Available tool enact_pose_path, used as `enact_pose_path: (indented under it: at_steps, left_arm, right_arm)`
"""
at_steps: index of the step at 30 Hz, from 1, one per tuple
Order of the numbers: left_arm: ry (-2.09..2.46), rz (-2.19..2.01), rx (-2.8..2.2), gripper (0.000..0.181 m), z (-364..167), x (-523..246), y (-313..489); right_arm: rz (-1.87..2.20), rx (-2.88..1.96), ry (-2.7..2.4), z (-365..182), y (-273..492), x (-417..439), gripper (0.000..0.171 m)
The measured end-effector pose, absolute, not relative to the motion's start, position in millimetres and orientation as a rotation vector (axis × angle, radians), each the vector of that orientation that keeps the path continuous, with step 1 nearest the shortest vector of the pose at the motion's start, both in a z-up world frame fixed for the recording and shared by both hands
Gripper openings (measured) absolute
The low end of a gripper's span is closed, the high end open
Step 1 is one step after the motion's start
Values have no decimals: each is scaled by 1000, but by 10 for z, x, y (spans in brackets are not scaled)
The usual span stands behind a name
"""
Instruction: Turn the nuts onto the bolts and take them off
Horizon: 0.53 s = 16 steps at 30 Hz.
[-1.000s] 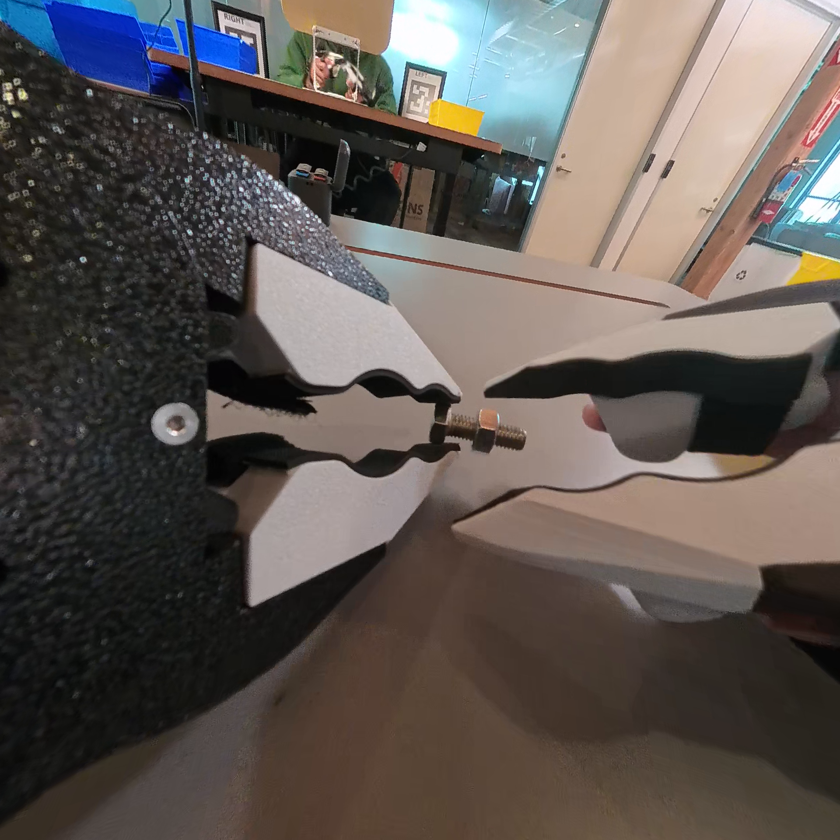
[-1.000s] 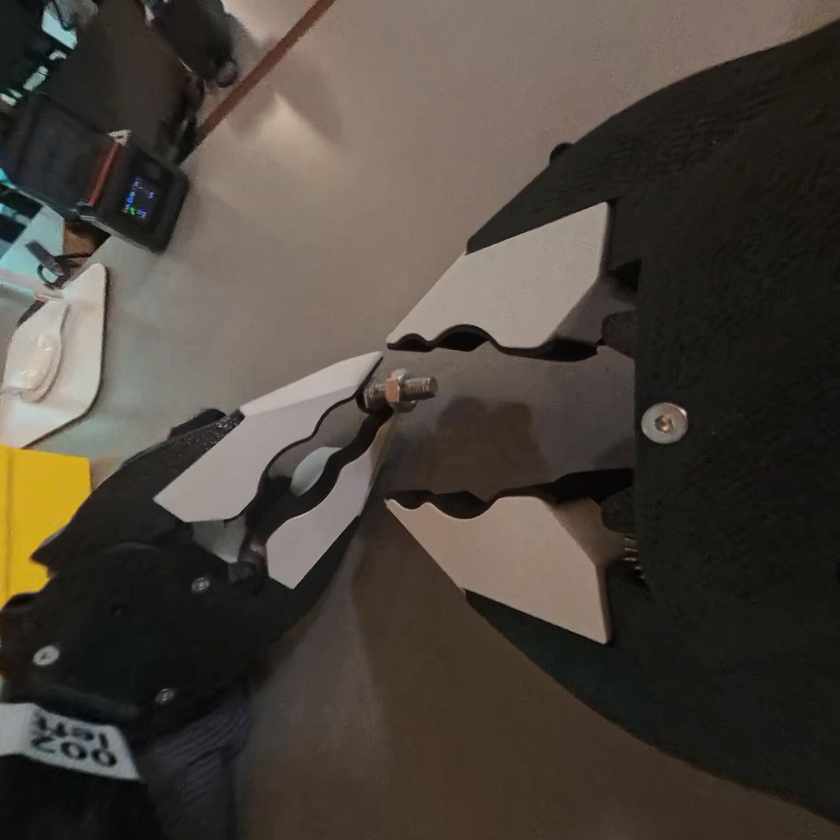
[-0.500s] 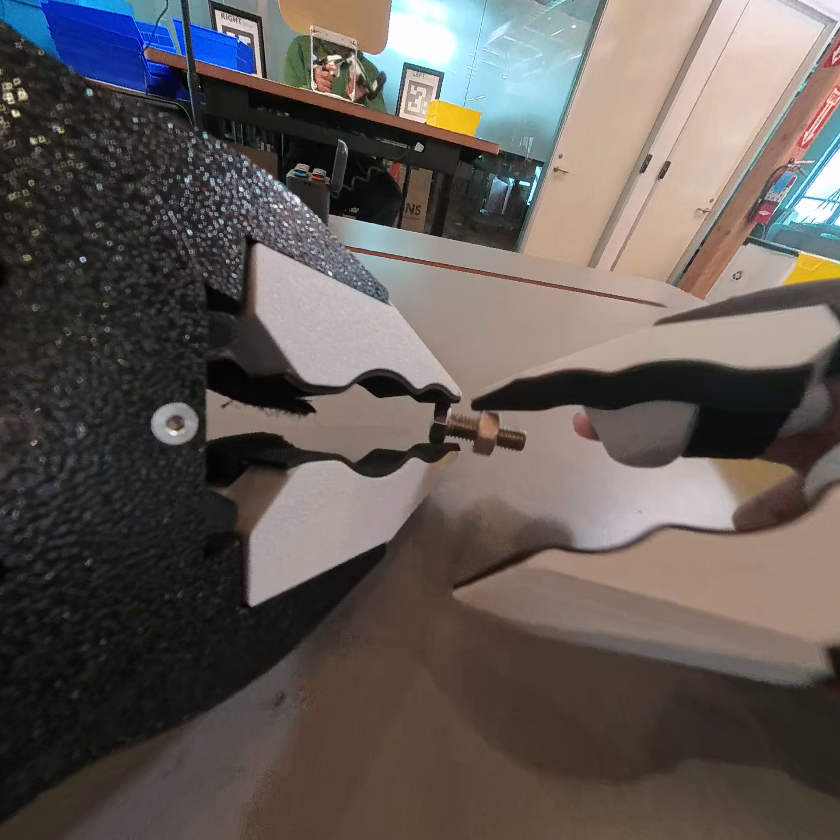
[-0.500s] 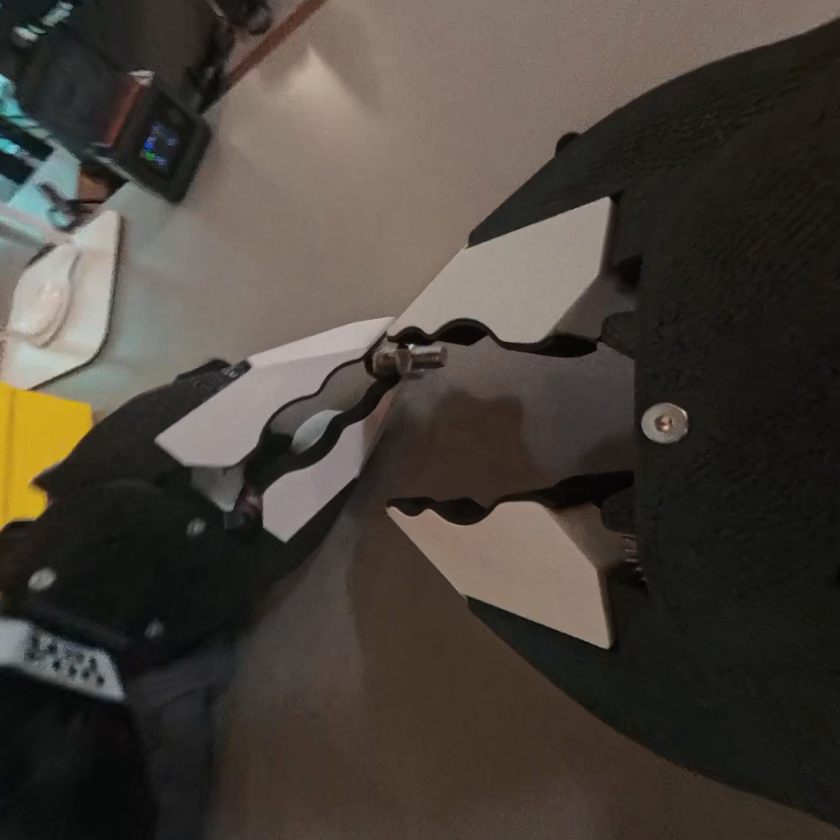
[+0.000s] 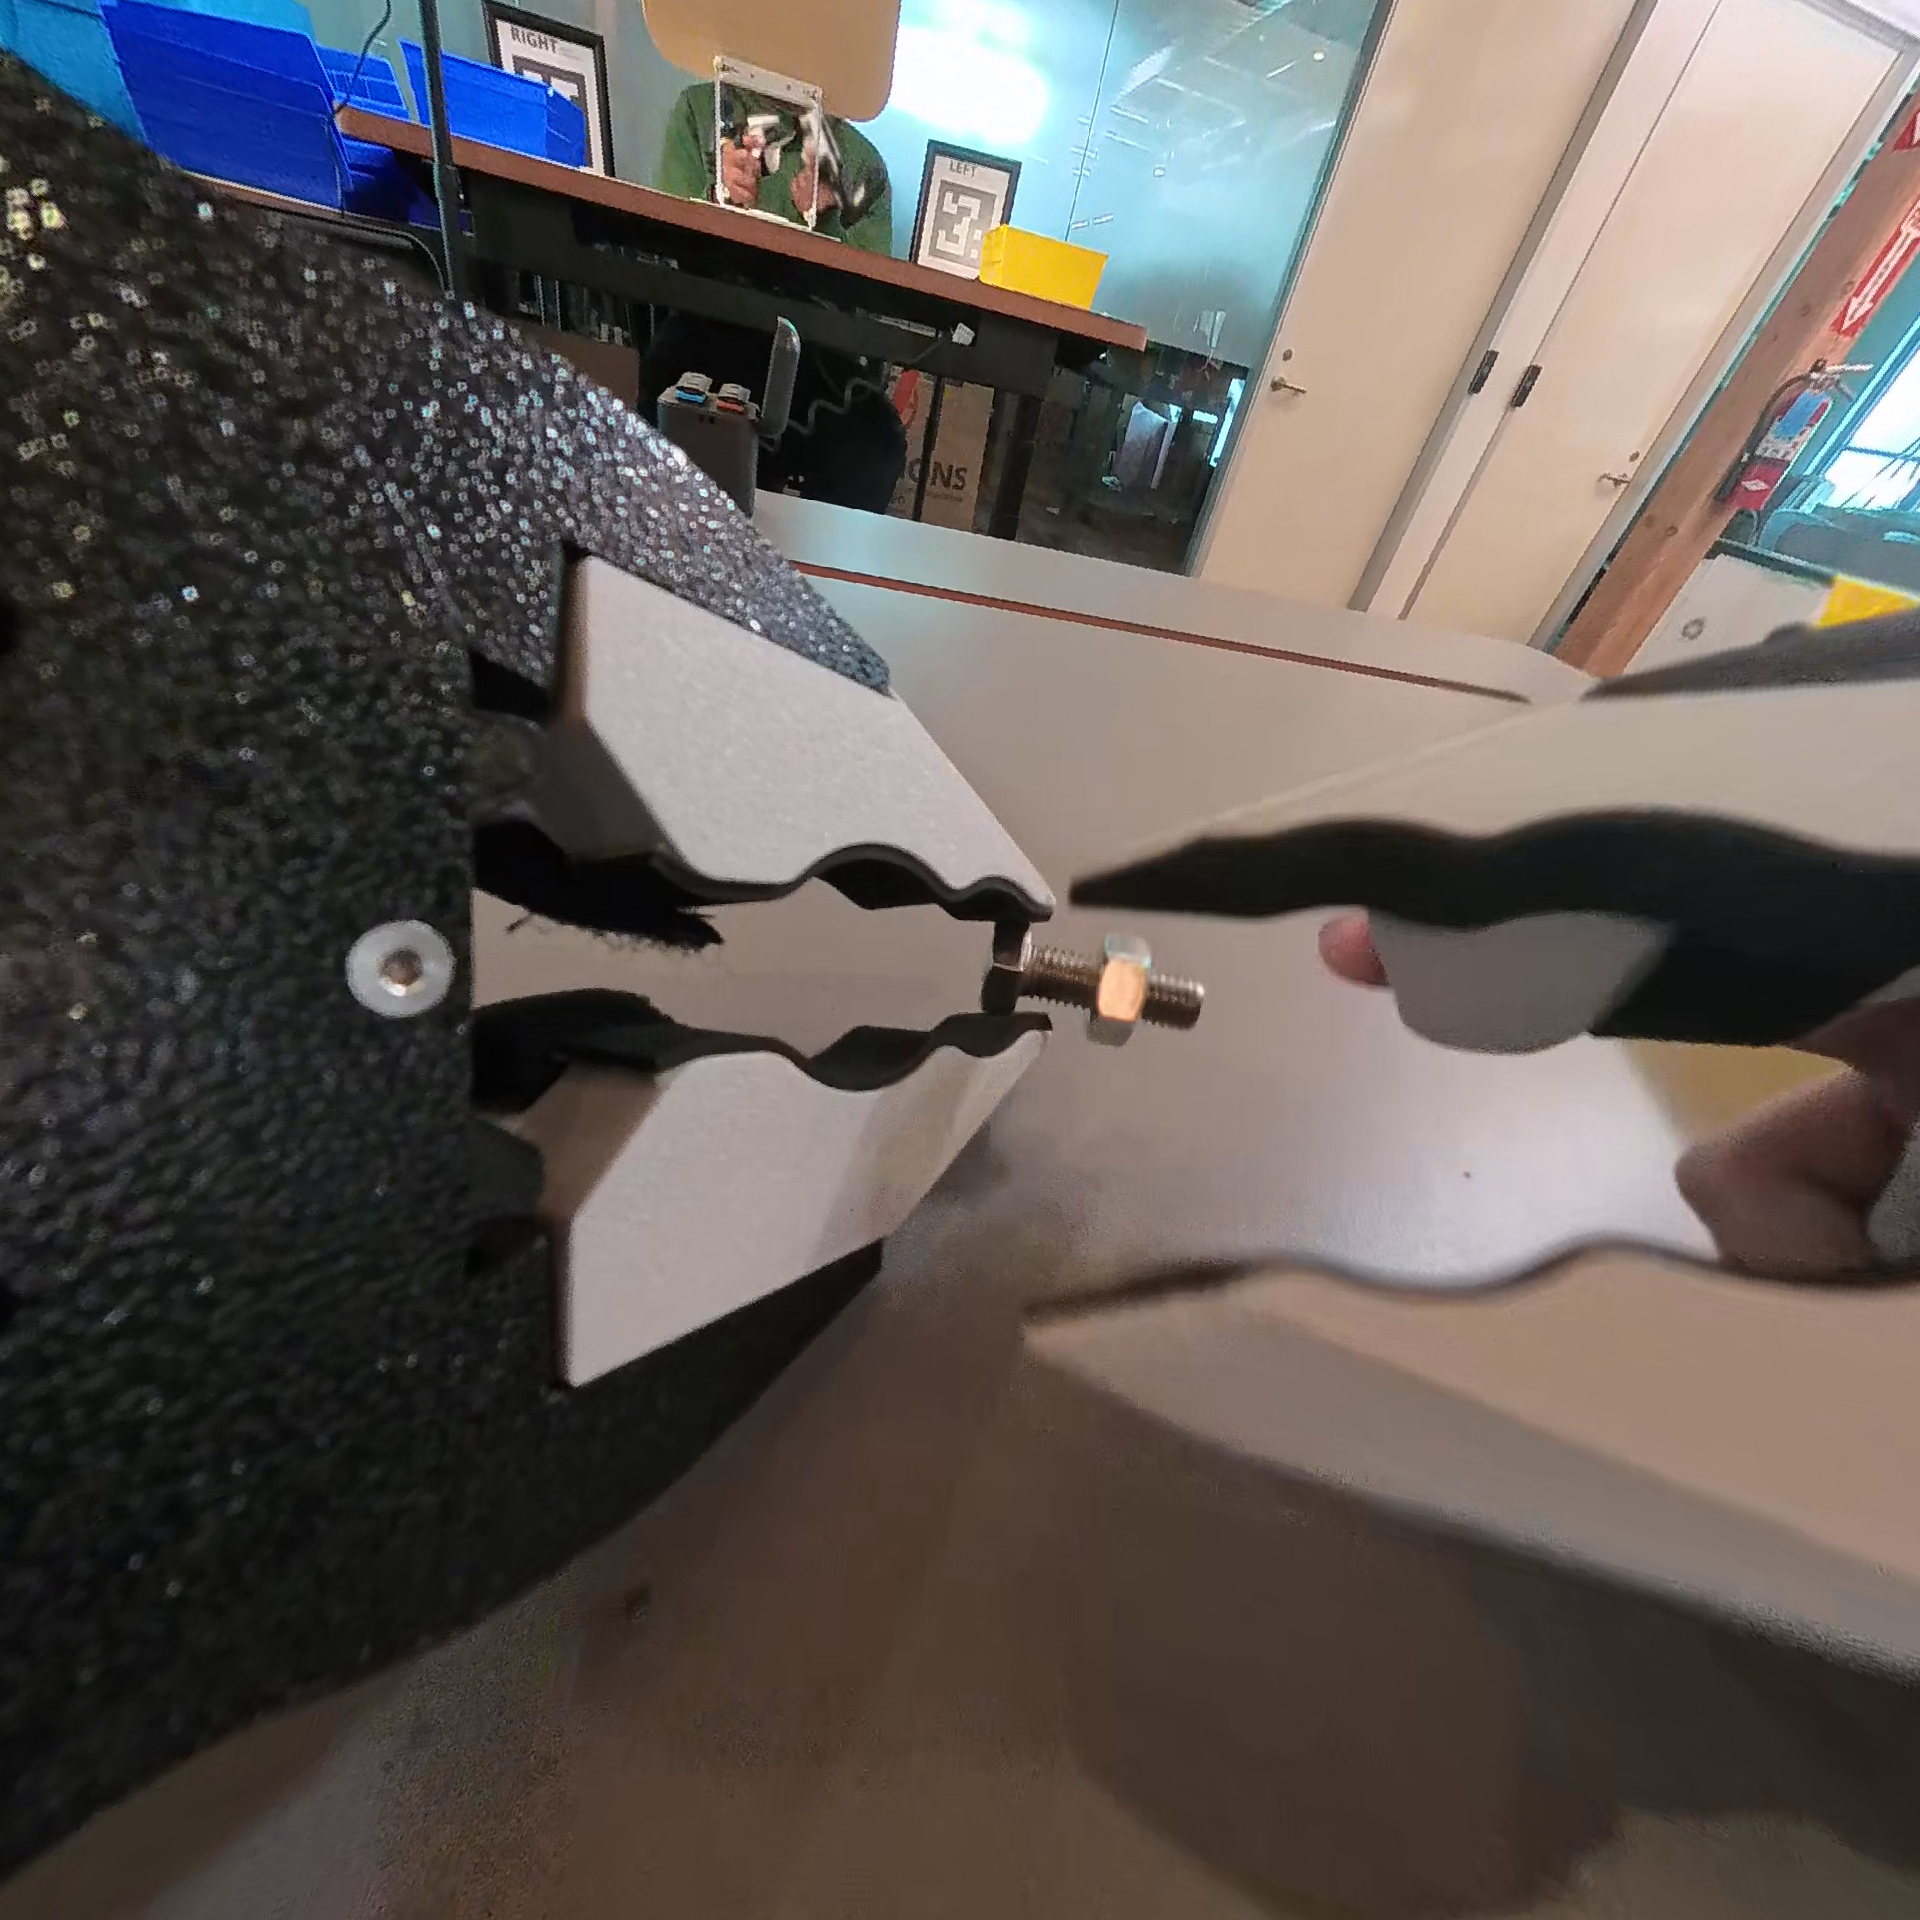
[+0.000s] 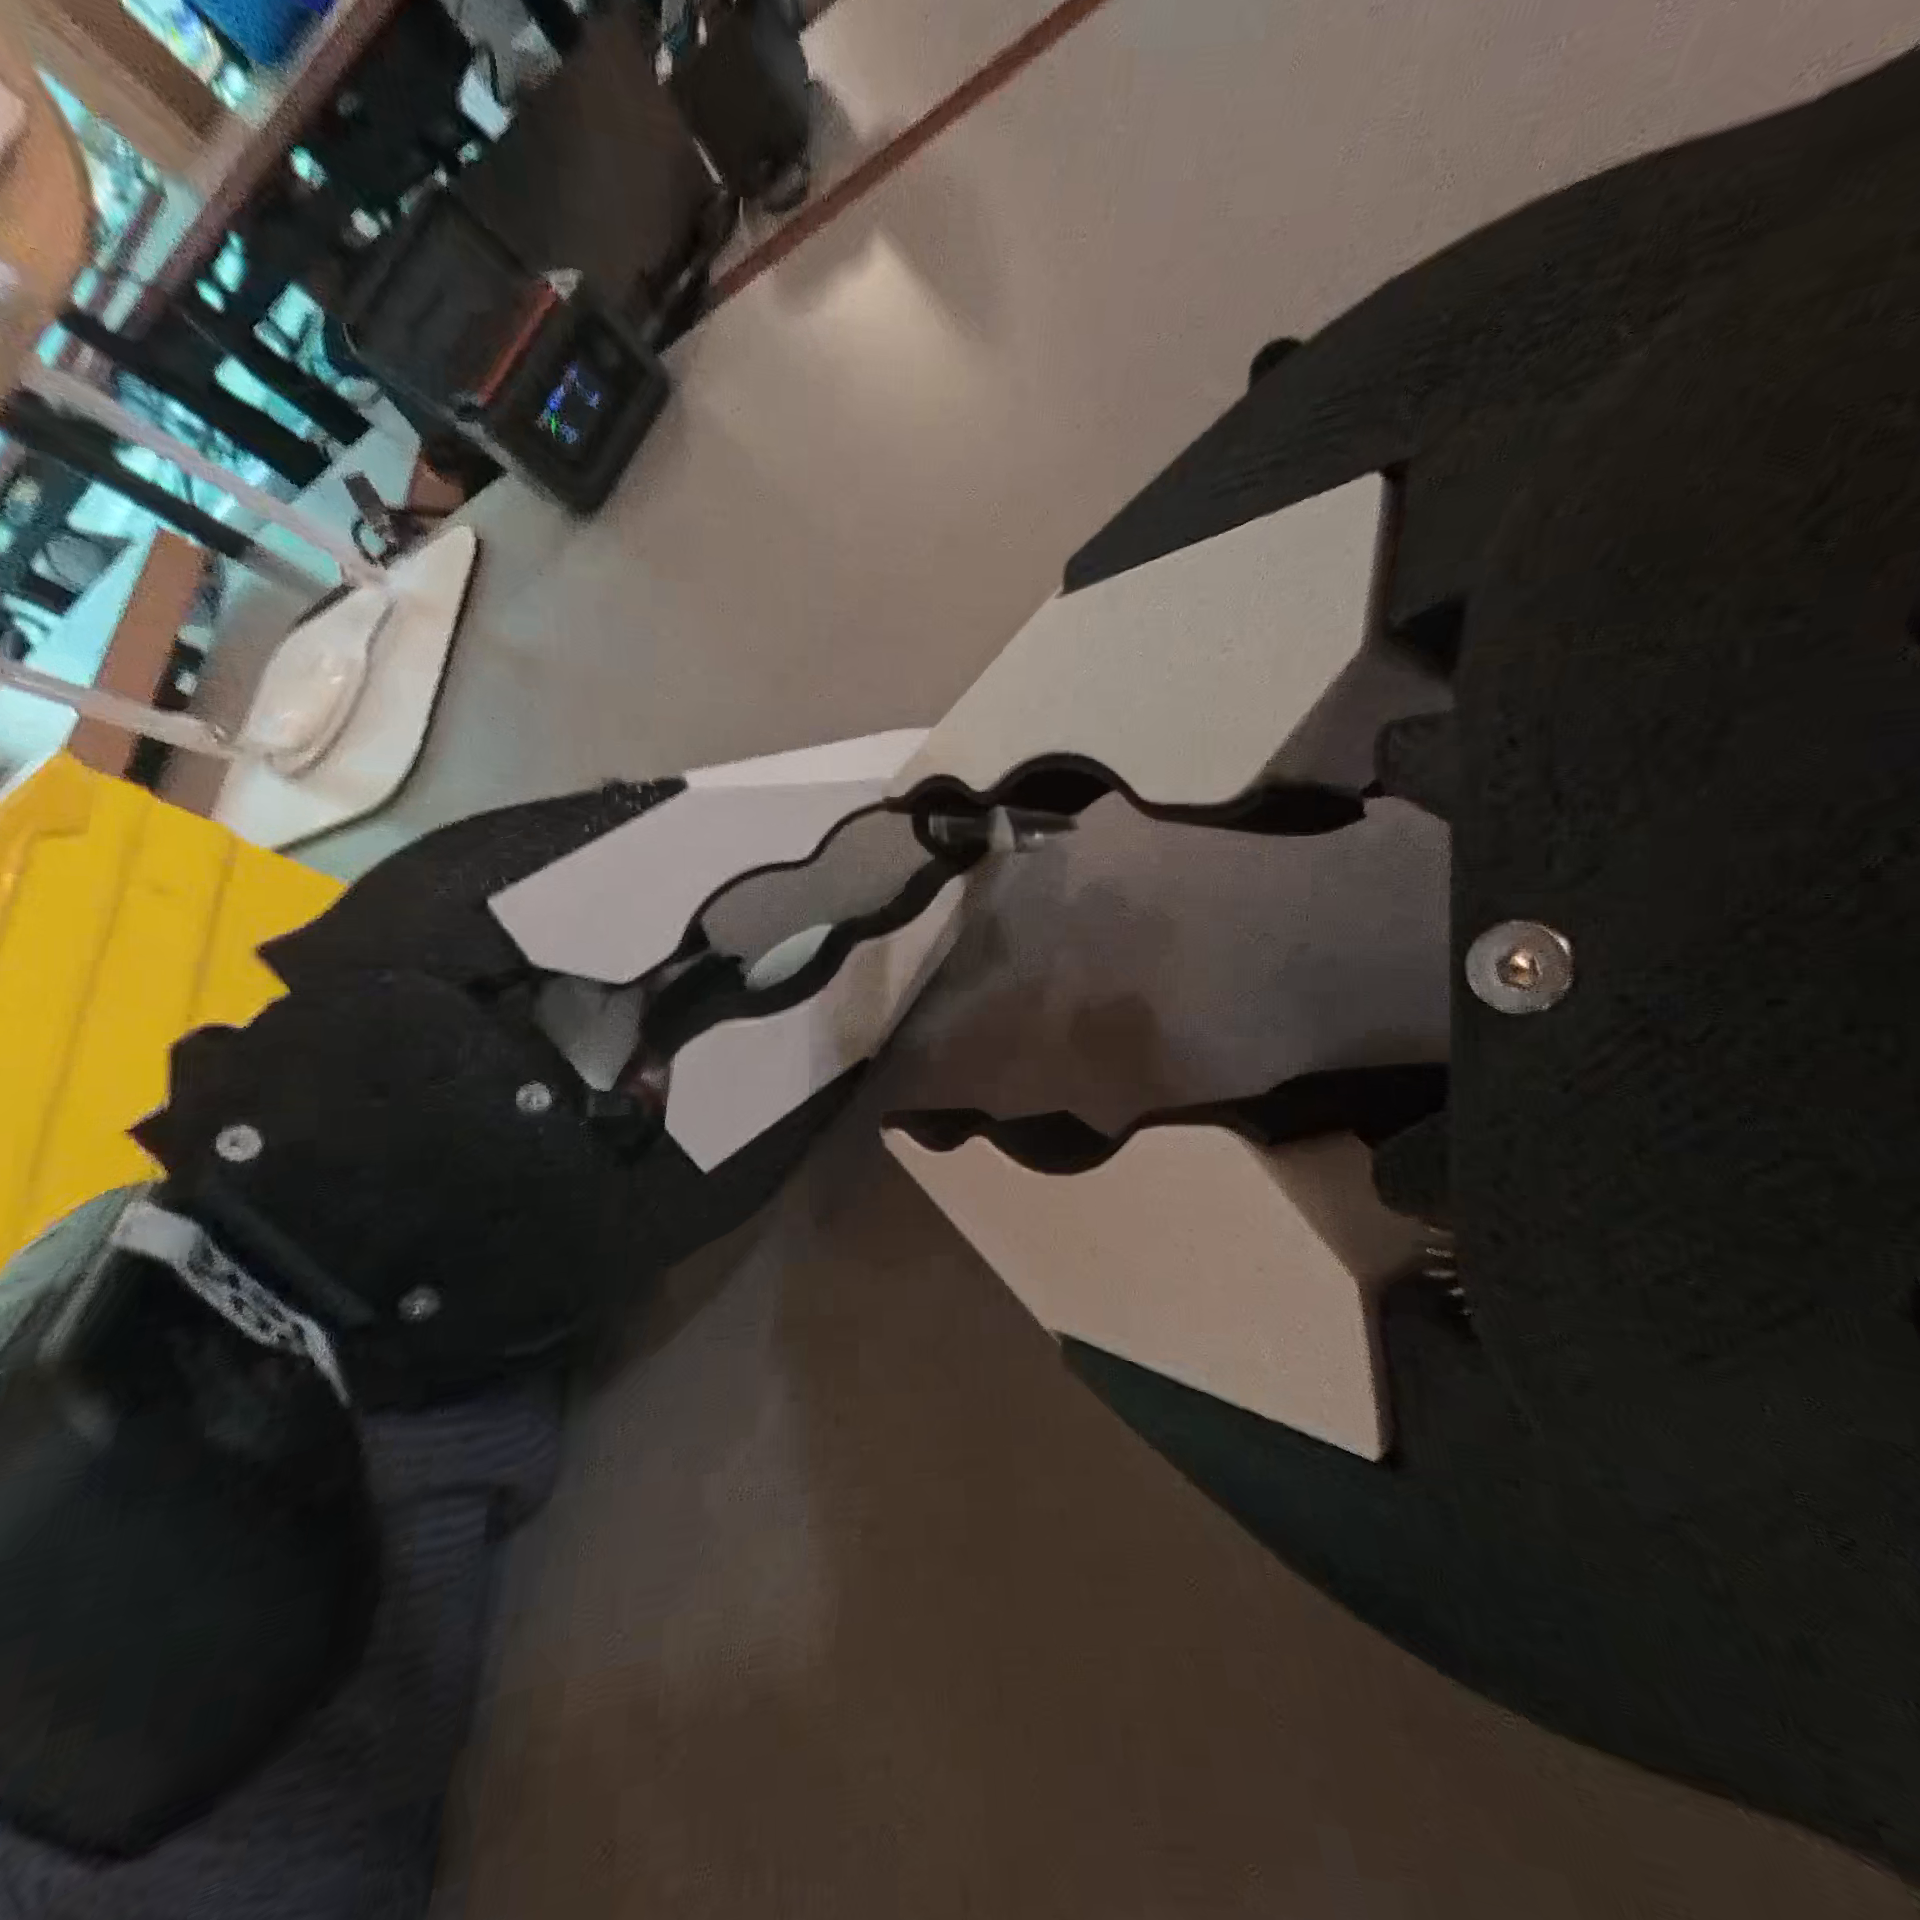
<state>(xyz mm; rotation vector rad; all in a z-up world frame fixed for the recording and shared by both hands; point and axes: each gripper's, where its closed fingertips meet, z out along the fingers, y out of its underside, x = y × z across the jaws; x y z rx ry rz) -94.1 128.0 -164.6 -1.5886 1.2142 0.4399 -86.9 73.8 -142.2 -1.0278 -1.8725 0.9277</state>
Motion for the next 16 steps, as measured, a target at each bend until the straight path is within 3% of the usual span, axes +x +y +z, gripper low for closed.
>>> enact_pose_path:
  at_steps: [16]
  left_arm:
    - [1214, 460, -1595, 16, -1651, -943, 1288]
  right_arm:
    - [1043, -1210, -1675, -1269, 1051, -859, 53]
